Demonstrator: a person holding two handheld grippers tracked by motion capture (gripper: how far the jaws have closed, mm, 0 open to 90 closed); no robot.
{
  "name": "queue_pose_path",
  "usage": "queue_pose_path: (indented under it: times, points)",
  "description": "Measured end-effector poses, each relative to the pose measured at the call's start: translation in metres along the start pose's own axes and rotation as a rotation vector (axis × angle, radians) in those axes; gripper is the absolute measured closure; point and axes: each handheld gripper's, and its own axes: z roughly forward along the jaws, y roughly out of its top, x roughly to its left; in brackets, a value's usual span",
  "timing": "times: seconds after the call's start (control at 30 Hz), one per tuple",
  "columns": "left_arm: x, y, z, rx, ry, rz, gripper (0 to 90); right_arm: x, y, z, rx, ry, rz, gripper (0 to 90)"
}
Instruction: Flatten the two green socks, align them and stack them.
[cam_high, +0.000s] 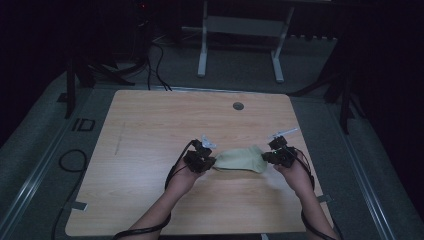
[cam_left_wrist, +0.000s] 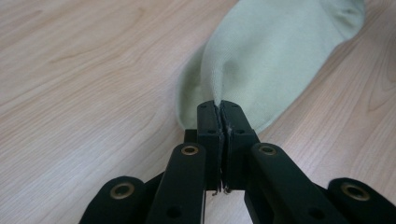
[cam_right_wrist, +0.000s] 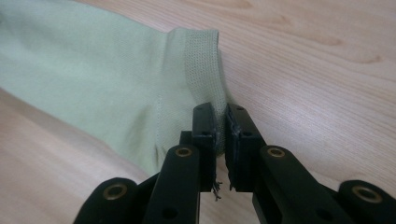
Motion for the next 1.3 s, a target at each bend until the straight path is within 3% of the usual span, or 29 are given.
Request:
queue_pose_path:
  times: [0.27, 0.53, 0.63, 0.73, 0.83, 0.9, 0.93, 1.0, 1.1, 1.17, 1.2, 1.3]
  points:
    - [0.005, 0.000, 0.022, 0.033, 0.031, 0.000, 87.1, -0.007, 0.005, 0.021, 0.046, -0.018, 0.025, 82.2]
    - [0.007, -0.004, 0.033, 0.059, 0.025, 0.002, 82.9, -0.010, 0.002, 0.037, 0.076, -0.023, 0.029, 80.1]
    - [0.003, -0.004, 0.032, 0.070, 0.013, 0.008, 60.0, -0.009, 0.000, 0.040, 0.096, -0.017, 0.025, 67.6]
    - [0.002, -0.003, 0.026, 0.058, 0.022, 0.019, 47.5, -0.007, 0.001, 0.034, 0.082, -0.017, 0.008, 60.2]
    - [0.000, 0.002, 0.011, 0.011, 0.037, 0.027, 47.7, -0.003, 0.003, 0.023, 0.051, -0.016, -0.005, 57.6]
    - [0.000, 0.004, 0.007, -0.003, 0.045, 0.029, 52.0, 0.000, 0.003, 0.018, 0.035, -0.014, -0.011, 57.8]
    - [-0.004, 0.006, 0.002, -0.044, 0.041, 0.037, 54.8, 0.006, 0.004, 0.010, -0.003, -0.010, -0.026, 59.4]
    - [-0.009, 0.008, 0.002, -0.066, 0.034, 0.049, 60.1, 0.012, 0.004, 0.005, -0.033, 0.006, -0.021, 62.7]
    - [-0.016, 0.008, 0.010, -0.052, 0.000, 0.067, 61.7, 0.021, 0.001, 0.008, -0.051, 0.032, -0.023, 65.0]
    - [-0.016, 0.008, 0.010, -0.052, 0.000, 0.067, 61.6, 0.023, 0.000, 0.011, -0.049, 0.025, -0.026, 65.0]
    - [-0.015, 0.006, 0.027, -0.020, -0.011, 0.068, 61.5, 0.024, -0.002, 0.020, -0.033, 0.019, -0.026, 67.0]
    - [-0.014, 0.004, 0.038, 0.008, 0.002, 0.065, 61.4, 0.024, -0.004, 0.030, -0.012, 0.010, -0.026, 66.4]
